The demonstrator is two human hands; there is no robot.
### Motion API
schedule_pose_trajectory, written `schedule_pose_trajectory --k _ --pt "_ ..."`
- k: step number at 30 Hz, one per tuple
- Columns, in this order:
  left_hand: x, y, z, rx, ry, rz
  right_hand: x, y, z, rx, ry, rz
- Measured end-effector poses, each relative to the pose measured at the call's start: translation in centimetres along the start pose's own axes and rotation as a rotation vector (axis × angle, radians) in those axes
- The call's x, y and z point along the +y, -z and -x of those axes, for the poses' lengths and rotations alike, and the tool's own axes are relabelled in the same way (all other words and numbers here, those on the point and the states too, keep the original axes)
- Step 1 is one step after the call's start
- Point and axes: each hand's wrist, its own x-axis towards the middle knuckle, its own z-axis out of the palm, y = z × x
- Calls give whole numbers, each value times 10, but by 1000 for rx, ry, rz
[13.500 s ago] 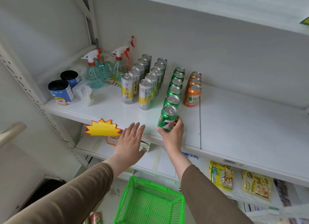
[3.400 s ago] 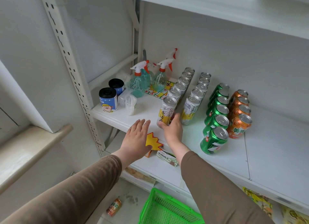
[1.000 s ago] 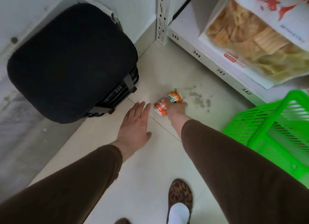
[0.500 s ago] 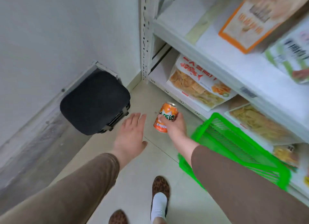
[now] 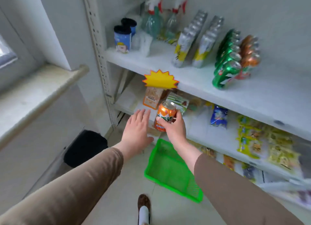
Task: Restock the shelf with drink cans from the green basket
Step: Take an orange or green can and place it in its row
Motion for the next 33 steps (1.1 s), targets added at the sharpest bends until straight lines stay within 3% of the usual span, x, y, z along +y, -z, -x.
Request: schedule_pose_trajectory --k 9,18,33 --pt "140 65 -32 92 -250 -23 -43 163 1 211 49 -68" --pt "263 39 -98 70 -295 -45 -13 283 -83 245 30 -88" --pt "337 -3 -175 31 -131 -94 18 317 -221 97 73 -59"
